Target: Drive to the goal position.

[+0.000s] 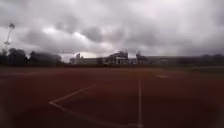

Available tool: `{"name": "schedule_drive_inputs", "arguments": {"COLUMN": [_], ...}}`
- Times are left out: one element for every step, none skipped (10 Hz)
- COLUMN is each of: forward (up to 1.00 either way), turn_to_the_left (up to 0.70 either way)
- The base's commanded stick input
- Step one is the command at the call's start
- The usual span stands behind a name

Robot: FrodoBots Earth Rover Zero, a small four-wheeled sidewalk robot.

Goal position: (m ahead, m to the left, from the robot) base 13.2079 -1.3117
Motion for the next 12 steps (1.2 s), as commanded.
{"name": "schedule_drive_inputs", "arguments": {"forward": [0.70, 0.70, 0.70, 0.70, 0.70, 0.70, 0.70, 0.70, 0.70, 0.70, 0.70, 0.70], "turn_to_the_left": [0.00, 0.00, 0.00, 0.00, 0.00, 0.00, 0.00, 0.00, 0.00, 0.00, 0.00, 0.00]}}
